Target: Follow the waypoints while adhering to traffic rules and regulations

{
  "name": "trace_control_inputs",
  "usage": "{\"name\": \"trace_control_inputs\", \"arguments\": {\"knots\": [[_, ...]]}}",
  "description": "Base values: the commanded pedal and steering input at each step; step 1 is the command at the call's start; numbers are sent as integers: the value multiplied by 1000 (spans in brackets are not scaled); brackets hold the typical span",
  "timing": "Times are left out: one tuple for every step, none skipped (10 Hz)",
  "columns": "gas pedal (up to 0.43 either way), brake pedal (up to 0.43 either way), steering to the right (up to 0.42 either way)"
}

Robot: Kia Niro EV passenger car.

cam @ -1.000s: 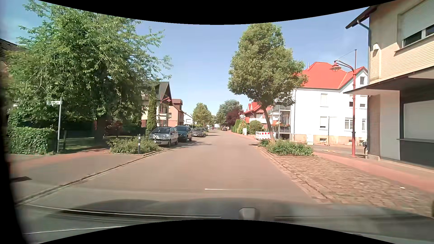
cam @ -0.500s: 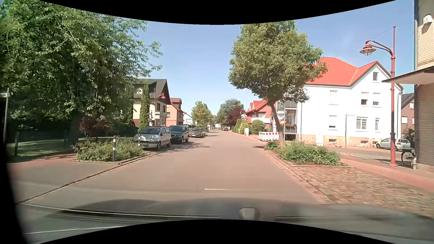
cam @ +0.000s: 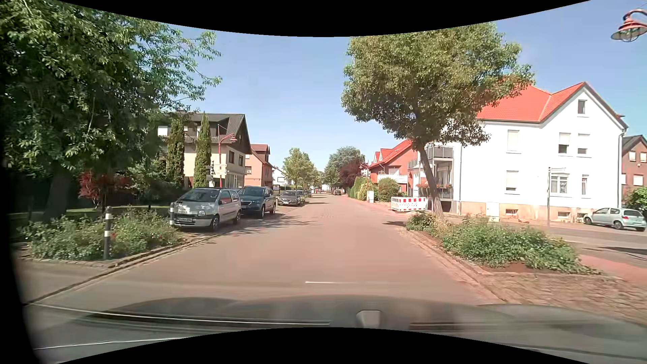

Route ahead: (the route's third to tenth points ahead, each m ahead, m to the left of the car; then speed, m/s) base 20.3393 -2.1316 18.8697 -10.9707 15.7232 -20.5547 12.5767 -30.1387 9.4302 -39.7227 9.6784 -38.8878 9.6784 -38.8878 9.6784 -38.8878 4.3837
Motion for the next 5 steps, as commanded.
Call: {"name": "trace_control_inputs", "arguments": {"knots": [[0, 6, -3], [0, 6, -3], [0, 6, -3], [0, 6, -3], [0, 6, 0]]}}
